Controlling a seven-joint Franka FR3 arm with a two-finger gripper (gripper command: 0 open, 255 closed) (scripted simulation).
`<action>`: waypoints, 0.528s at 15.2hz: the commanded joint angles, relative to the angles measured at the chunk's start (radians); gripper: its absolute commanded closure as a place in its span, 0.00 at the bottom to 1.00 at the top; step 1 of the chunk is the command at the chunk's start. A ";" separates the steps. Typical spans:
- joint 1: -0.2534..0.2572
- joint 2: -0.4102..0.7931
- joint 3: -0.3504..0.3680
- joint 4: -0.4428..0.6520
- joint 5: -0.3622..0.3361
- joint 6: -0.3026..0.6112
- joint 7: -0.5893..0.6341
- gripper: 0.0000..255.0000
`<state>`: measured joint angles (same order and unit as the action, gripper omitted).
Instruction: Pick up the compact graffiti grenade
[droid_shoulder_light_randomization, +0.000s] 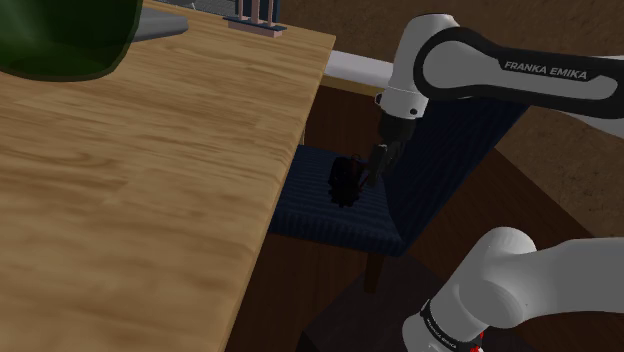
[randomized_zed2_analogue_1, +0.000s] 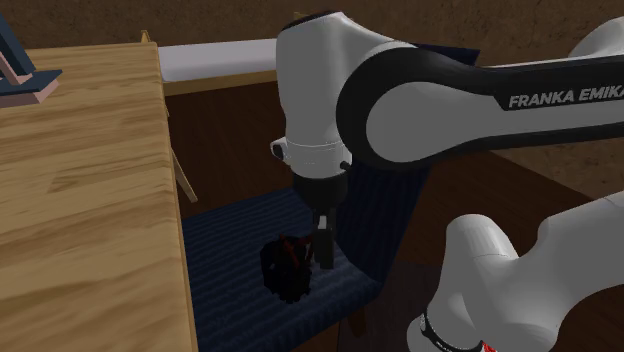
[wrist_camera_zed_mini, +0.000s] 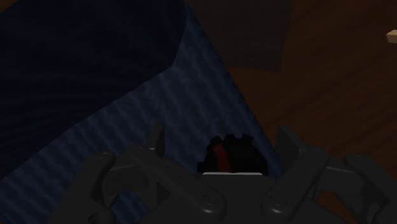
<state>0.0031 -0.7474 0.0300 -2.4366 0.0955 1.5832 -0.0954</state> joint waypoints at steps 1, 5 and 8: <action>0.000 0.000 0.000 0.000 0.000 0.000 0.000 0.00; 0.004 -0.023 0.095 0.035 -0.007 0.116 0.098 0.00; 0.003 -0.031 0.128 0.031 -0.013 0.165 0.130 0.00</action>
<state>0.0066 -0.7768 0.1497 -2.3977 0.0840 1.7286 0.0268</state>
